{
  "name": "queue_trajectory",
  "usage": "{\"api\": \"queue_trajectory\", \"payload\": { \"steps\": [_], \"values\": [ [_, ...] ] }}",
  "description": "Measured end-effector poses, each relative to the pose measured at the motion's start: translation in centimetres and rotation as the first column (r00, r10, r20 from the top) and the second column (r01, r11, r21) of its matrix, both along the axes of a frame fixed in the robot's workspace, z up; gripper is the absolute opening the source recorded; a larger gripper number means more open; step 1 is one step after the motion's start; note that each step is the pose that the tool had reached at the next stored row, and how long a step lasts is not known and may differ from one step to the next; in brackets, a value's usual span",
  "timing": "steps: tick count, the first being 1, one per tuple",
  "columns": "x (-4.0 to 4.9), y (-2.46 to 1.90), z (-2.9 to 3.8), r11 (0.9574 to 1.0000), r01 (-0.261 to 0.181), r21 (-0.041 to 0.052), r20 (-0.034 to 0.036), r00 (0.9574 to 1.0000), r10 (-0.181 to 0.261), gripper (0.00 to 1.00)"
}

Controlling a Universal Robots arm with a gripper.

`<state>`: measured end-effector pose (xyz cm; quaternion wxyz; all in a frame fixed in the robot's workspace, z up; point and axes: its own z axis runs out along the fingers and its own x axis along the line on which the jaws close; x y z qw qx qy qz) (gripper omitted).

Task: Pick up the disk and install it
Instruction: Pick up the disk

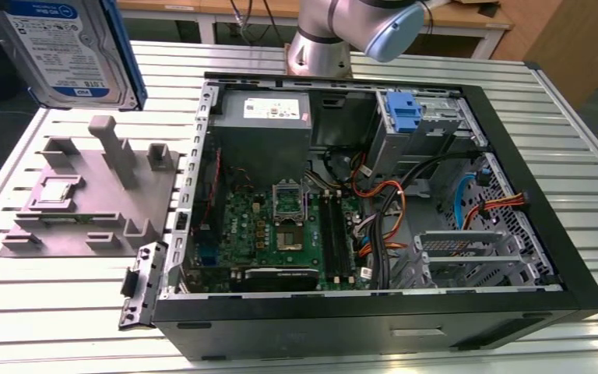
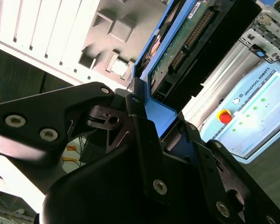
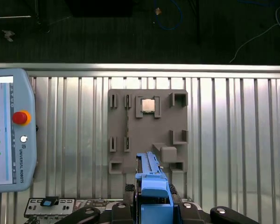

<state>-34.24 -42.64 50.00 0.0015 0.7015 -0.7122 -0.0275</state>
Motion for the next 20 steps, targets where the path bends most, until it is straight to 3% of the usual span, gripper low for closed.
{"api": "queue_trajectory", "payload": {
  "steps": [20],
  "values": [
    [0.42,0.0,0.0,1.0,0.0,0.0,0.0,1.0,0.0,0.37]
  ]
}}
